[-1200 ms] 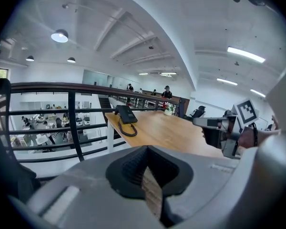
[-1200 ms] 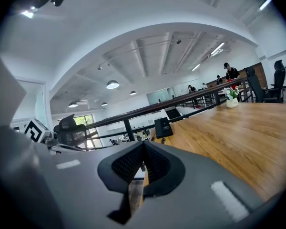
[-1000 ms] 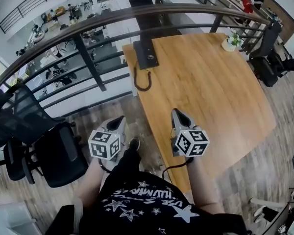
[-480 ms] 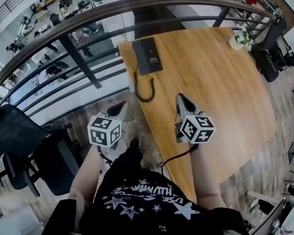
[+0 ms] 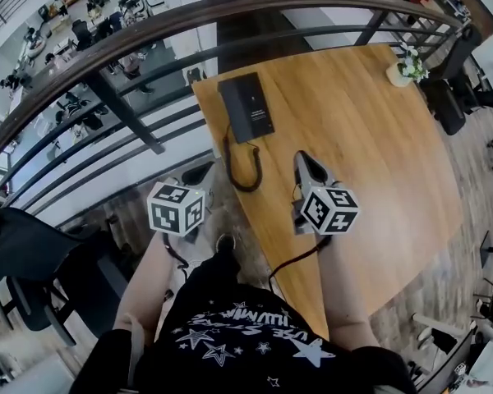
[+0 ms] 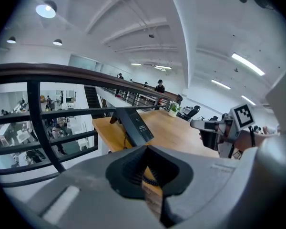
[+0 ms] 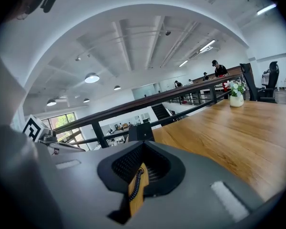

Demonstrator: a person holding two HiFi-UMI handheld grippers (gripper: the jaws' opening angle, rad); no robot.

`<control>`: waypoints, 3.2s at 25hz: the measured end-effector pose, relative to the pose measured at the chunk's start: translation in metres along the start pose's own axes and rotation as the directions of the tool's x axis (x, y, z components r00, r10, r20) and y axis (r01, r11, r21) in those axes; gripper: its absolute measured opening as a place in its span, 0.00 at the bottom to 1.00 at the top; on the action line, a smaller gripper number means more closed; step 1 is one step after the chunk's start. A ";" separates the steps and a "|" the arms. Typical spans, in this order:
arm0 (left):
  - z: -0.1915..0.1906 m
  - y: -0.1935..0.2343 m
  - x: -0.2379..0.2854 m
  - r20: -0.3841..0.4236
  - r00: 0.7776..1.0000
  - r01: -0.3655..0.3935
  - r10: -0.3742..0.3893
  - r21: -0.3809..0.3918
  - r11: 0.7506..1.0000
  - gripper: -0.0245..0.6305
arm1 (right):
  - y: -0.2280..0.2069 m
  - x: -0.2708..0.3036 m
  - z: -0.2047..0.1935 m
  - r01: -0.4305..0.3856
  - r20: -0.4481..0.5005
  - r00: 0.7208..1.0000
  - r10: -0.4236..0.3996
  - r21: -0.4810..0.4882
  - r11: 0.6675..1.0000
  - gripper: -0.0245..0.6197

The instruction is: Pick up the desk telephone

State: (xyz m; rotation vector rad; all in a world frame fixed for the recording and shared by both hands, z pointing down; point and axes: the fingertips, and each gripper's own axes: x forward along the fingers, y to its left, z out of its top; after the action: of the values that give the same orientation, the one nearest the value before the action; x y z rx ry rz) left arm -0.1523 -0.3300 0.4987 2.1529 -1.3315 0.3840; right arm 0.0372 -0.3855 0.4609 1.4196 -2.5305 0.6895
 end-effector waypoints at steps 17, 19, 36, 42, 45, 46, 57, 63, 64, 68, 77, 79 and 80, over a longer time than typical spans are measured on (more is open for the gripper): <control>0.028 0.023 0.092 -0.072 0.968 0.220 -0.239 -0.201 0.954 0.66 | -0.012 0.075 -0.009 0.017 -0.058 0.998 -0.015 0.041 0.999 0.04; 0.033 0.026 0.103 -0.068 0.962 0.244 -0.266 -0.235 0.941 0.66 | -0.013 0.080 -0.011 0.017 -0.064 0.998 -0.014 0.048 0.999 0.04; 0.051 0.059 0.181 -0.116 0.942 0.262 -0.316 -0.337 0.904 0.66 | -0.017 0.086 -0.020 0.050 -0.096 0.994 -0.043 0.071 0.996 0.04; 0.050 0.059 0.199 -0.141 0.938 0.256 -0.316 -0.333 0.907 0.66 | -0.023 0.083 -0.021 0.068 -0.096 0.994 -0.059 0.093 0.993 0.04; 0.048 0.055 0.204 -0.147 0.933 0.265 -0.329 -0.337 0.903 0.66 | -0.025 0.083 -0.021 0.074 -0.096 0.993 -0.065 0.093 0.993 0.04; 0.048 0.054 0.206 -0.149 0.931 0.270 -0.334 -0.337 0.902 0.66 | -0.025 0.084 -0.021 0.075 -0.095 0.993 -0.066 0.095 0.993 0.04; 0.043 0.057 0.221 -0.212 0.938 0.203 -0.273 -0.302 0.932 0.50 | -0.033 0.084 -0.027 0.087 -0.097 0.992 -0.076 0.120 0.989 0.04; 0.048 0.052 0.220 -0.182 0.938 0.238 -0.296 -0.283 0.929 0.46 | -0.034 0.086 -0.027 0.082 -0.101 0.992 -0.070 0.126 0.989 0.04; 0.050 0.052 0.219 -0.168 0.938 0.249 -0.302 -0.277 0.928 0.45 | -0.033 0.086 -0.027 0.080 -0.102 0.993 -0.067 0.124 0.989 0.04; 0.049 0.051 0.213 -0.131 0.941 0.262 -0.311 -0.299 0.918 0.41 | -0.030 0.085 -0.027 0.077 -0.099 0.993 -0.066 0.118 0.990 0.04; 0.065 0.038 0.204 -0.063 0.930 0.327 -0.363 -0.311 0.892 0.32 | -0.032 0.078 -0.024 0.084 -0.091 0.993 -0.073 0.119 0.989 0.04; 0.066 0.035 0.202 -0.061 0.929 0.330 -0.364 -0.305 0.893 0.32 | -0.032 0.076 -0.022 0.084 -0.086 0.994 -0.074 0.121 0.989 0.04; 0.066 0.033 0.200 -0.059 0.928 0.333 -0.367 -0.305 0.892 0.31 | -0.031 0.075 -0.021 0.082 -0.084 0.994 -0.073 0.122 0.989 0.04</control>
State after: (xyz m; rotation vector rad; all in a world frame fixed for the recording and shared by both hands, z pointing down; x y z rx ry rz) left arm -0.0928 -0.5255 0.5602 2.0314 -0.8480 0.1522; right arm 0.0212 -0.4470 0.5155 1.4899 -2.3963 0.8859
